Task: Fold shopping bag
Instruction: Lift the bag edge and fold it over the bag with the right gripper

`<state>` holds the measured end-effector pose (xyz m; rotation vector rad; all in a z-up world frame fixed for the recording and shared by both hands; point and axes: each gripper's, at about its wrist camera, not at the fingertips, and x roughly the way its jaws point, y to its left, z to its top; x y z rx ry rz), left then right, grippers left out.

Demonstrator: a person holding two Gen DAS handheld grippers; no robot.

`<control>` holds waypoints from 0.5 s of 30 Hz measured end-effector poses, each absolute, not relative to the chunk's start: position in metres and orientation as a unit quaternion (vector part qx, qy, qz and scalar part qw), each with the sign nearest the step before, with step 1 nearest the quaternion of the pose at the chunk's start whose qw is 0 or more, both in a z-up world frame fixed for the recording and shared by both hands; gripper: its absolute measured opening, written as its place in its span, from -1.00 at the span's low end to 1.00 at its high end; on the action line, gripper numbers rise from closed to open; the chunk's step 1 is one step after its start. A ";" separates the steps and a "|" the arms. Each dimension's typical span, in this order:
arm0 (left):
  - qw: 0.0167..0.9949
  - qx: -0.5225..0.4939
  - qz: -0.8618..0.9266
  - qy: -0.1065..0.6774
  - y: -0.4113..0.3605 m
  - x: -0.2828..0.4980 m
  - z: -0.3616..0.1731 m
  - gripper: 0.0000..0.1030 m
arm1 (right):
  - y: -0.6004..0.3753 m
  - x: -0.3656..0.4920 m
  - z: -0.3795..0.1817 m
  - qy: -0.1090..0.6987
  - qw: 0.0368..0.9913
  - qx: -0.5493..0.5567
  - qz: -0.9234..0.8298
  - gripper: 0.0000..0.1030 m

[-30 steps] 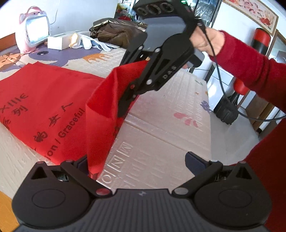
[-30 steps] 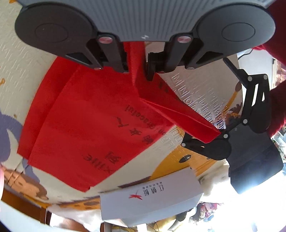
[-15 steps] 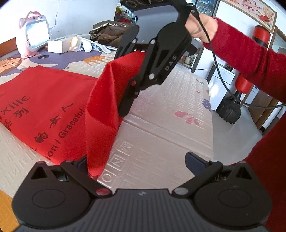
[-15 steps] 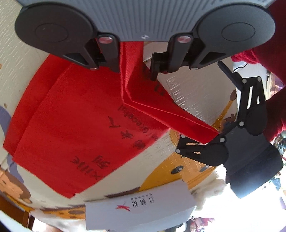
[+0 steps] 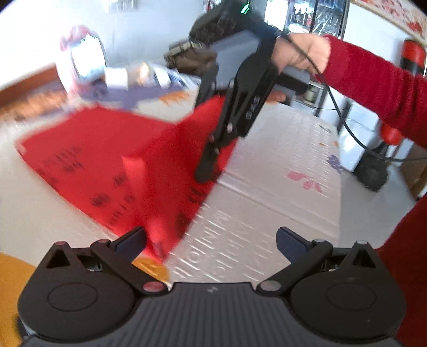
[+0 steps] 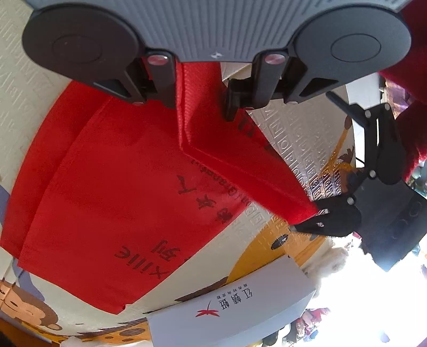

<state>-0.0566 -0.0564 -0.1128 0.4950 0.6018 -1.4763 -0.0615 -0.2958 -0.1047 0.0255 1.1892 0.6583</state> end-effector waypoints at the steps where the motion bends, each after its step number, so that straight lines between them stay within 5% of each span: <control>1: 0.678 0.224 -0.654 0.251 -0.054 -0.062 -0.107 0.99 | -0.295 -0.061 -0.105 0.552 0.776 0.011 0.305 -0.65; 7: 0.733 0.311 -0.590 0.133 -0.067 -0.109 -0.094 0.99 | -0.295 -0.060 -0.106 0.551 0.775 0.012 0.309 -0.65; 15: 0.750 0.433 -0.495 0.072 -0.120 -0.149 -0.114 0.99 | -0.297 -0.062 -0.106 0.547 0.777 0.015 0.311 -0.65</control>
